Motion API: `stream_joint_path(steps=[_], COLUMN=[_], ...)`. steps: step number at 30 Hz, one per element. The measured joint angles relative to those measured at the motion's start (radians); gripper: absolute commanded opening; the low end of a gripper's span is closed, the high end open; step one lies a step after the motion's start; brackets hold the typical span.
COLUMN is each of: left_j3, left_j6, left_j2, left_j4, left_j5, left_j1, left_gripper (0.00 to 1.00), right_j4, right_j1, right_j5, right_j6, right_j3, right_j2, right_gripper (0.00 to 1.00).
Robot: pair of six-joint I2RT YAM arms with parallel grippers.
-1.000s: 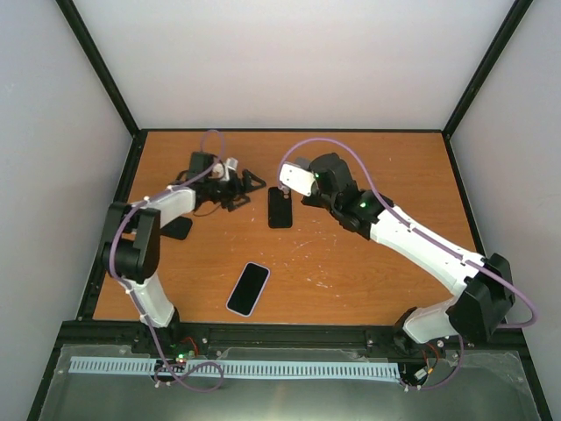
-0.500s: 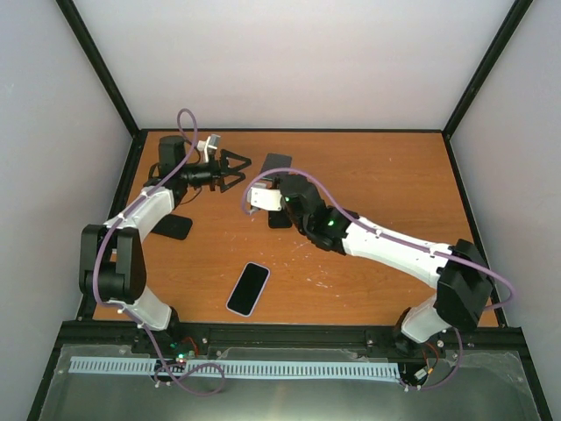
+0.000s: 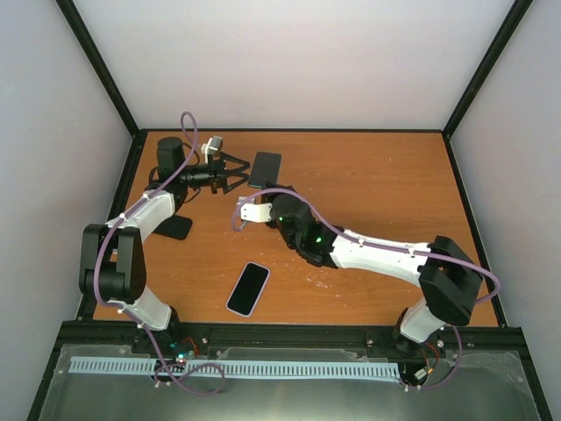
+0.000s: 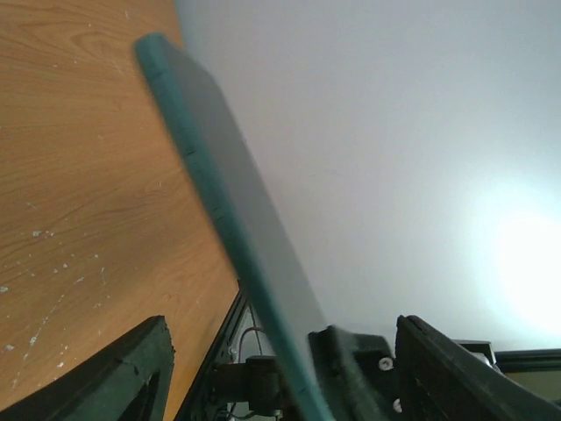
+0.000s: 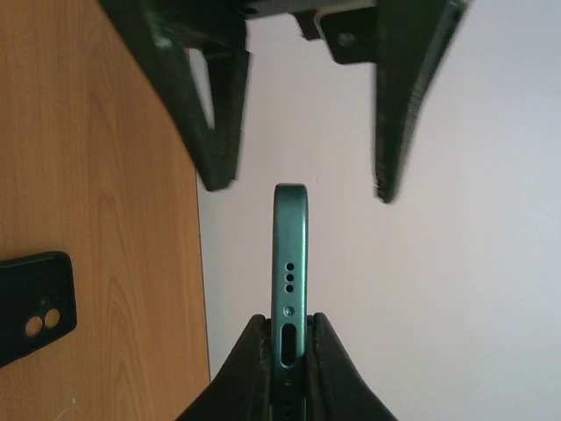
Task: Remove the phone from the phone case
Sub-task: Place the phone at the center of the board.
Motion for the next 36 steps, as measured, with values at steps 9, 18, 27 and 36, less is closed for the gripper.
stream_joint_path(steps=[9,18,27,36], left_j3=[-0.006,-0.006,-0.007,0.011], left_j6=[-0.066,-0.083,-0.126,-0.058], left_j2=[0.0,0.0,0.002,0.011], left_j4=[0.056,0.074,0.048,0.024], left_j5=[0.022,0.031,0.037,0.027], left_j1=[-0.012,-0.037,-0.041,-0.029], left_gripper=[0.38,0.2,0.01,0.01], right_j4=[0.186,0.355,0.435,0.488], right_j1=[0.036,0.062,0.069,0.071], right_j5=[0.024,0.024,0.03,0.031], right_j6=[-0.094,-0.187,-0.26,-0.252], right_j3=[-0.068,-0.113,-0.151,-0.17], right_j2=[0.036,0.053,0.076,0.071], right_gripper=[0.03,0.03,0.21,0.66])
